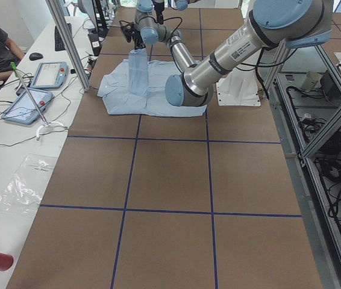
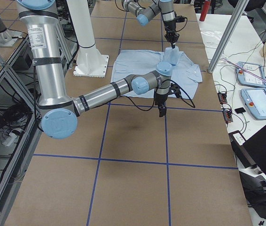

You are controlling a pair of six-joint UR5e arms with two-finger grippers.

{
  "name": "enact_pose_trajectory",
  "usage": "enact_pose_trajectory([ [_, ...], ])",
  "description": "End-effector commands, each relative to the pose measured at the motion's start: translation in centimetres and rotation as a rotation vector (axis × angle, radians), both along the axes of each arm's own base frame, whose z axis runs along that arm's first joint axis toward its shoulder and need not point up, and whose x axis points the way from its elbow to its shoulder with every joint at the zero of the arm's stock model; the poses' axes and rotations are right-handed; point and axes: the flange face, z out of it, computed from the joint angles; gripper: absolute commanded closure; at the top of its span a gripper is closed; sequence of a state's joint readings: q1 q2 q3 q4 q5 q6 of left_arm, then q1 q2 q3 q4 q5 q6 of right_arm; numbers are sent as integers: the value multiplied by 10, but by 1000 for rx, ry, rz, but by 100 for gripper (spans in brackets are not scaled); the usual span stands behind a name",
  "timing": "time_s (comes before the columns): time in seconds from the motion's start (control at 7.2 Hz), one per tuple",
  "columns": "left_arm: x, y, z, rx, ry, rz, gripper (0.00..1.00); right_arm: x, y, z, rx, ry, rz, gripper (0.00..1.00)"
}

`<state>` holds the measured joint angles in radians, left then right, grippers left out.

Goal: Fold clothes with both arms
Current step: 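Fold the held sleeve with the left gripper across the chest over the first sleeve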

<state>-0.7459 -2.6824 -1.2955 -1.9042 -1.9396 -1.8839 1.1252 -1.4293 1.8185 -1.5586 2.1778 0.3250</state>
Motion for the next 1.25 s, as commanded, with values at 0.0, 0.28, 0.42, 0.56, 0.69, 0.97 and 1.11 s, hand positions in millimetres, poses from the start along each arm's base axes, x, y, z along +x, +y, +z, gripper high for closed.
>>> enact_pose_trajectory([
  [0.0, 27, -6, 13, -6, 35, 0, 100, 0, 0, 0, -1, -1, 2, 0],
  [0.28, 70, 4, 34, -6, 35, -15, 100, -1, -2, -4, 3, -3, 4, 0],
  [0.42, 99, 13, 49, 4, 33, -22, 100, -2, -4, -5, 4, -3, 4, 0],
  [0.56, 139, 37, 55, 29, 34, -13, 100, -3, -4, -6, 7, -5, 3, 0],
  [0.69, 172, 71, 38, 65, 74, -19, 93, -4, -5, -7, 7, -4, 2, 0],
  [0.97, 176, 92, 8, 121, 175, -8, 0, -12, -21, -21, 8, -23, 12, 0],
  [1.11, 175, 90, 14, 126, 165, -9, 0, -14, -22, -23, 6, -28, 12, 0],
])
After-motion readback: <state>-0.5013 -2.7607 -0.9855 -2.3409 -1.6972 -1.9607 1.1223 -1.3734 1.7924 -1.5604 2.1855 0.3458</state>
